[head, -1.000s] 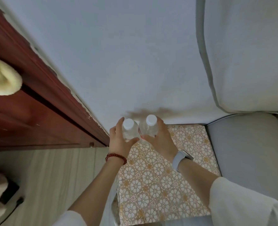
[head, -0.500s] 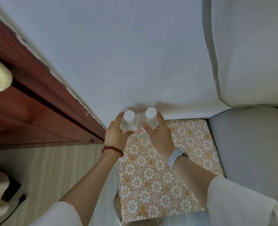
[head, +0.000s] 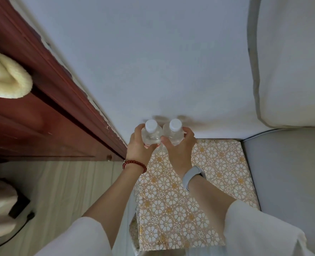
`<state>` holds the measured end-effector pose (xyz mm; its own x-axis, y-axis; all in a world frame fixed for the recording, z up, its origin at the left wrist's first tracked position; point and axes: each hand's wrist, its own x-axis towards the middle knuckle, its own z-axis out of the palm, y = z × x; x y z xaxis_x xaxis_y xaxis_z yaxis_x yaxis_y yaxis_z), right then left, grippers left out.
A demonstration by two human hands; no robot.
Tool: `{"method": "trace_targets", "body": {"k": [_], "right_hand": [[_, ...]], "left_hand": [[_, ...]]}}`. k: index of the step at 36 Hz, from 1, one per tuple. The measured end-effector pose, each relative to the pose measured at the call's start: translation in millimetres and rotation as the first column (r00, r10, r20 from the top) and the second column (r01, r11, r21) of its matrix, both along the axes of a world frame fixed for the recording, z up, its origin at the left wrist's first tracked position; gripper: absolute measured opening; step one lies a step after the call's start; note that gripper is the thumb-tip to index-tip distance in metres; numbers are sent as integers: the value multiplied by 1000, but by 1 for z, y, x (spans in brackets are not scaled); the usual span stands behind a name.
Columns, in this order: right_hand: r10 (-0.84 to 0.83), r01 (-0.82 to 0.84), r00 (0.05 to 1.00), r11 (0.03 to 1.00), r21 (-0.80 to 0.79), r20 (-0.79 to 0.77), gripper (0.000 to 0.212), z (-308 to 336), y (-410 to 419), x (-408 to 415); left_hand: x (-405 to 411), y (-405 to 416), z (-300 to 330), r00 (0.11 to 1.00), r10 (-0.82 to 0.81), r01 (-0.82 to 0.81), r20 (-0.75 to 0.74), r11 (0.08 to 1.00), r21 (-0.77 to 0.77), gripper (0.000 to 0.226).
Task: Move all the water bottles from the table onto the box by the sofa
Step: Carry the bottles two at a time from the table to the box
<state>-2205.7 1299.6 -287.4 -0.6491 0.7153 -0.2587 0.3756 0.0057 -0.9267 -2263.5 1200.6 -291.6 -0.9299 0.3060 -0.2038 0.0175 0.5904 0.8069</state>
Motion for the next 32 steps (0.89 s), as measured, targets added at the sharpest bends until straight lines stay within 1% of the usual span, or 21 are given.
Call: {"method": "trace_targets", "body": {"k": [3,5,6,8,10,11,13,14,15,17,18,20,22,24,26,29,32], "right_hand": [[109,-108,994,994,-35,30,88,12,4,7],[127,-124,990,990,-62,56,88,25,4,15],[110,-105,991,992,-67,75,82,34,2,22],[67,-64,992,997,-31,102,62,54,-9,36],[87,-86,991,996,-7,101,42,74,-31,51],[139,-139,985,990,-10,99,34,84,-45,58],[321,-322,940,947,-10,116,25,104,-79,67],[435,-437,890,899,-10,135,25,115,-100,70],[549,-554,822,833,-14,153,25,126,-124,73],[744,-760,641,650,17,187,26,147,-178,83],[804,-827,559,560,55,203,26,158,-207,91],[881,-903,429,411,124,200,24,181,-270,113],[937,-947,304,277,165,173,22,204,-336,147],[975,-973,152,119,198,163,21,225,-403,193],[988,-971,11,-26,238,153,22,239,-470,247],[981,-936,-151,-181,303,120,22,251,-562,341],[925,-862,-348,-380,336,153,24,257,-640,439]], "left_hand": [[9,-7,6,999,-37,38,28,999,-35,91],[19,-19,17,999,-13,15,32,998,-59,90],[25,-27,26,999,17,-15,35,998,-68,85],[38,-50,46,994,98,-95,49,994,-61,74],[55,-81,68,983,175,-172,48,983,-57,64],[65,-101,79,978,208,-205,37,976,-68,60],[86,-146,102,963,271,-269,-3,957,-110,53],[99,-172,115,951,306,-309,-38,941,-138,50],[113,-200,128,936,341,-351,-83,921,-168,48],[146,-260,153,897,405,-439,-177,866,-239,45],[165,-290,165,876,429,-478,-219,830,-288,45],[211,-353,189,830,477,-557,-290,741,-375,45],[268,-416,210,771,527,-637,-357,650,-415,45],[337,-477,229,694,587,-720,-418,543,-433,45],[414,-533,245,595,658,-800,-462,427,-422,44],[540,-605,261,448,750,-876,-486,260,-406,43],[671,-656,270,272,818,-933,-507,95,-347,42]]}}
